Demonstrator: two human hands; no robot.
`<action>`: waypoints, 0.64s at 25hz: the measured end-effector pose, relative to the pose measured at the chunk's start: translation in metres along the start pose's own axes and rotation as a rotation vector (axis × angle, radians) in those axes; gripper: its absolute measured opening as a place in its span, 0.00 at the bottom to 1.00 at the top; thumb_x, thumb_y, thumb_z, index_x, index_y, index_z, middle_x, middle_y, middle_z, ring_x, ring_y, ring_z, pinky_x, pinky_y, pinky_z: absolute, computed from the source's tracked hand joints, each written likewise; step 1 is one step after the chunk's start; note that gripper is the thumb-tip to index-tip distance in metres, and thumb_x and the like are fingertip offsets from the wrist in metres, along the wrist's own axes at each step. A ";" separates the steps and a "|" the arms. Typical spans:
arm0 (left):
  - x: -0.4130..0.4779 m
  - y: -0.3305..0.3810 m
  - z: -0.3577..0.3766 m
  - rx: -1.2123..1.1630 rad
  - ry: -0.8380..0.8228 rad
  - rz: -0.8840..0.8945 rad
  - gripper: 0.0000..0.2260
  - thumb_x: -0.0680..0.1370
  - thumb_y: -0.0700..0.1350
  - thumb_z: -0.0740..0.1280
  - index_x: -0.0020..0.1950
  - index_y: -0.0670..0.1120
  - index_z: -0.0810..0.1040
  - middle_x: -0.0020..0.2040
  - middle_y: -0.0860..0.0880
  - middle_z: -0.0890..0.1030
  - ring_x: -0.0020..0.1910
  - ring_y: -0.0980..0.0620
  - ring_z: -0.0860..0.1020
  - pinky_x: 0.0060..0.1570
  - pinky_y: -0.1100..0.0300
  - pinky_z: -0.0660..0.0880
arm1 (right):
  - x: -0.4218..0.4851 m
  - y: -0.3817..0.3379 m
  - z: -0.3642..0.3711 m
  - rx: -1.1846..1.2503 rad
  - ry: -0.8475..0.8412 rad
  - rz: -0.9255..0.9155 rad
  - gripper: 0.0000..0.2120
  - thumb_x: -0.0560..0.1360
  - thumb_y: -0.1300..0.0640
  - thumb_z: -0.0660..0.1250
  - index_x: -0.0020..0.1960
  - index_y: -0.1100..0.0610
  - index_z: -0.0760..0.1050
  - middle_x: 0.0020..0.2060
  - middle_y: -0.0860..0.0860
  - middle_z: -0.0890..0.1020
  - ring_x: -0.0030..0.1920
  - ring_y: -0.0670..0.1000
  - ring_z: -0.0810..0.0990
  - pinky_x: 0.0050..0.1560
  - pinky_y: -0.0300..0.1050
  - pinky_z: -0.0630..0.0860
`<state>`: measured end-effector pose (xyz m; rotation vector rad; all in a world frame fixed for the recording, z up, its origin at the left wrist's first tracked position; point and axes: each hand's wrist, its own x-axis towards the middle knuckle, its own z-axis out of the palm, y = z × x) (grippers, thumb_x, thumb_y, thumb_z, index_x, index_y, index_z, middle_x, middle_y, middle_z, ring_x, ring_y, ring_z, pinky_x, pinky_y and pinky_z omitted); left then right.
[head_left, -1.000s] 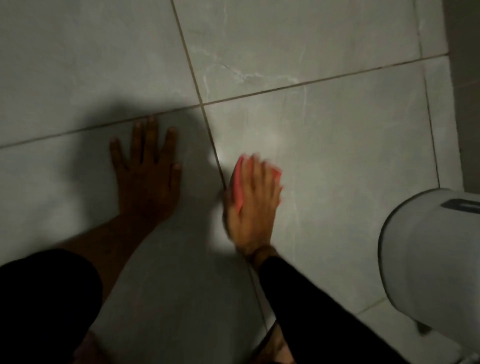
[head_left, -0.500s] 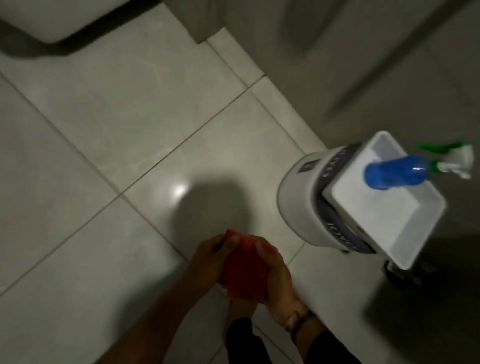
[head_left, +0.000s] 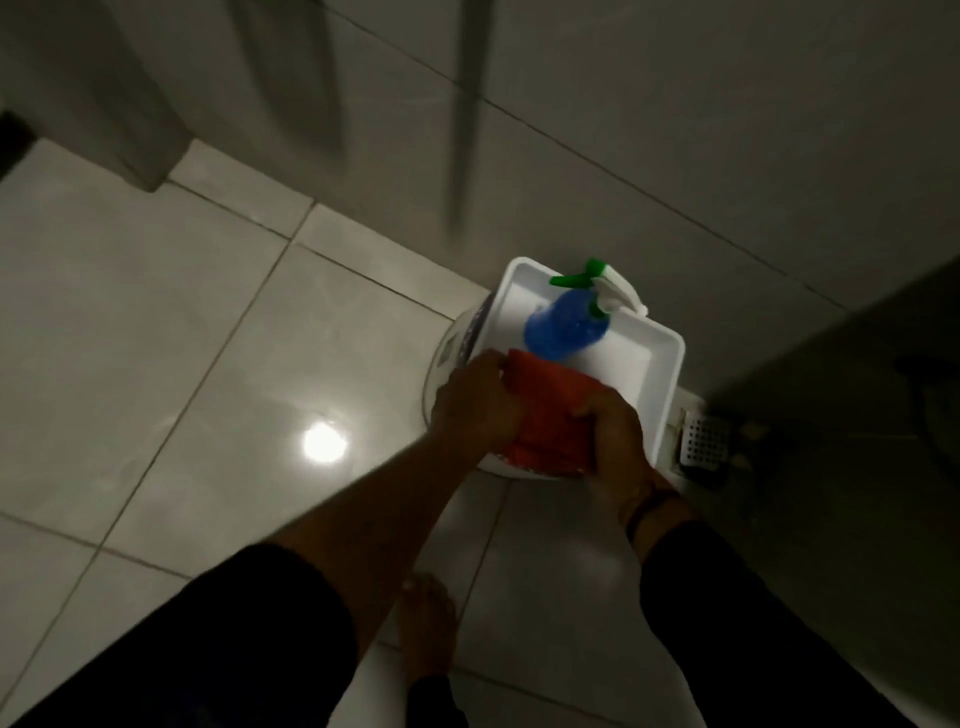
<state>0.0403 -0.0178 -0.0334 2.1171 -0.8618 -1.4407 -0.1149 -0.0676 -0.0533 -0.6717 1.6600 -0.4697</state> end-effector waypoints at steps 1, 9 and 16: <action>0.012 0.006 0.012 0.118 0.030 0.016 0.19 0.82 0.52 0.68 0.73 0.49 0.76 0.64 0.46 0.84 0.62 0.44 0.84 0.56 0.56 0.75 | 0.016 0.000 -0.001 -0.063 0.033 -0.011 0.22 0.74 0.66 0.66 0.67 0.59 0.80 0.64 0.62 0.84 0.66 0.68 0.81 0.67 0.66 0.82; 0.064 -0.008 0.066 0.465 0.197 -0.038 0.15 0.87 0.46 0.60 0.72 0.44 0.75 0.64 0.43 0.81 0.63 0.41 0.83 0.53 0.50 0.78 | 0.088 0.032 0.002 -0.402 0.160 0.018 0.20 0.76 0.59 0.78 0.66 0.58 0.81 0.65 0.60 0.86 0.63 0.63 0.85 0.69 0.60 0.83; 0.018 -0.007 0.057 0.630 0.309 0.263 0.20 0.83 0.49 0.69 0.74 0.47 0.71 0.70 0.42 0.75 0.63 0.43 0.82 0.59 0.49 0.83 | 0.035 0.012 0.015 -0.551 0.344 -0.194 0.16 0.75 0.50 0.78 0.54 0.51 0.72 0.50 0.52 0.81 0.57 0.60 0.83 0.58 0.53 0.80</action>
